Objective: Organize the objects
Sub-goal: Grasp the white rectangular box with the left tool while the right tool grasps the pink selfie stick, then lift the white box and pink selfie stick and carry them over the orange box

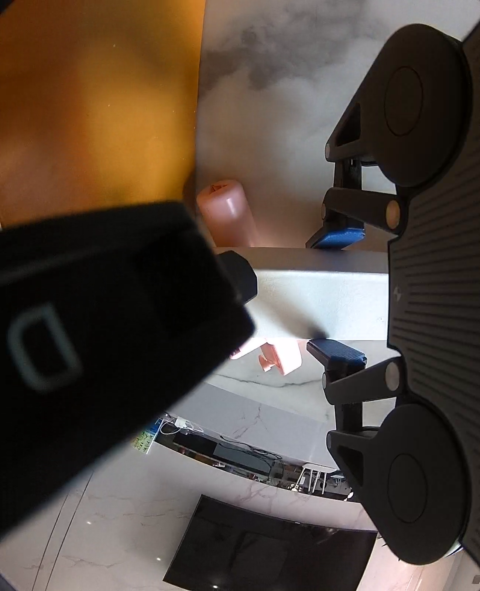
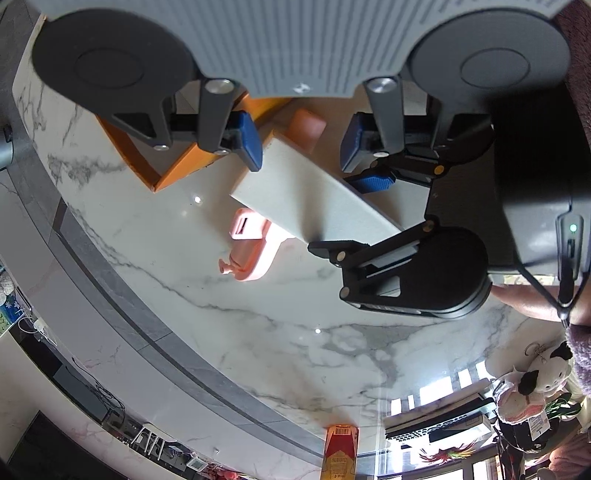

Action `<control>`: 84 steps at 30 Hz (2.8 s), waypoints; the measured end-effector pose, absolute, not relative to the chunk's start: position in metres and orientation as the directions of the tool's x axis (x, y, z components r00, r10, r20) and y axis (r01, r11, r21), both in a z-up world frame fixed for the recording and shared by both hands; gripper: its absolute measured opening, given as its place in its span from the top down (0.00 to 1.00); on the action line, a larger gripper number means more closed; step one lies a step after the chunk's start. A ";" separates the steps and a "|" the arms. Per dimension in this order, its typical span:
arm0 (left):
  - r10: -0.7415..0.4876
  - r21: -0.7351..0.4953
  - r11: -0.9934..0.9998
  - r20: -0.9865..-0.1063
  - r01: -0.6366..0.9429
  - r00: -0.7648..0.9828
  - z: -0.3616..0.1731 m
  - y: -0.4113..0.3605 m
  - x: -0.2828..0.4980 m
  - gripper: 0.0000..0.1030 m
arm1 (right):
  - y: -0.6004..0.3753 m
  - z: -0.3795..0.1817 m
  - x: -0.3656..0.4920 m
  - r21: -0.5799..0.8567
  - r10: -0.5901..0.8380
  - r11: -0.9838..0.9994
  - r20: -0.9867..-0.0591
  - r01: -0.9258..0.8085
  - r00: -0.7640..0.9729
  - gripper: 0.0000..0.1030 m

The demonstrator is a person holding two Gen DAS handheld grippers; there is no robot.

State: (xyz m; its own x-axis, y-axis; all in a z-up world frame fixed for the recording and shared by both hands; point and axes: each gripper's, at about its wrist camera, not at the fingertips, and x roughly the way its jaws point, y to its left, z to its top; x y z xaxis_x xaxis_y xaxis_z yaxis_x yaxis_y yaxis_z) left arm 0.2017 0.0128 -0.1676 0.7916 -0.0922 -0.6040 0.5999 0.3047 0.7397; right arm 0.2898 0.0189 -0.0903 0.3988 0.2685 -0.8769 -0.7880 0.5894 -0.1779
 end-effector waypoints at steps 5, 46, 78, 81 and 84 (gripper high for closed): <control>-0.114 0.707 0.338 -0.624 0.621 0.773 -0.157 0.018 0.198 0.56 | 0.017 -0.085 0.290 -0.179 0.274 0.584 -0.874 -0.792 0.400 0.53; -0.162 0.069 0.860 -0.902 0.505 0.399 -0.106 0.135 0.277 0.68 | 0.041 -0.116 0.404 0.200 0.327 0.860 -0.922 -0.469 0.206 0.90; -0.303 0.247 0.643 -0.788 0.725 0.536 0.033 0.003 0.170 0.69 | -0.119 0.060 0.206 0.105 0.392 0.833 -0.805 -0.543 0.446 0.94; -0.322 0.249 0.597 -0.796 0.763 0.512 0.025 -0.027 0.166 0.69 | -0.149 0.057 0.190 0.089 0.358 0.854 -0.814 -0.512 0.457 0.94; -0.333 0.256 0.542 -0.809 0.800 0.484 0.015 -0.057 0.164 0.69 | -0.176 0.054 0.179 0.075 0.331 0.869 -0.821 -0.488 0.464 0.94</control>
State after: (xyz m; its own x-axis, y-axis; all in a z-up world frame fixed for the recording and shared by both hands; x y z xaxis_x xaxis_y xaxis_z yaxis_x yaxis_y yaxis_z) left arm 0.1638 -0.0567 0.0146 0.4843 -0.3335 -0.8089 0.8005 0.5420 0.2558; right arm 0.1794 -0.1762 0.0537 0.4645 0.3313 -0.8213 -0.4884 0.8694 0.0745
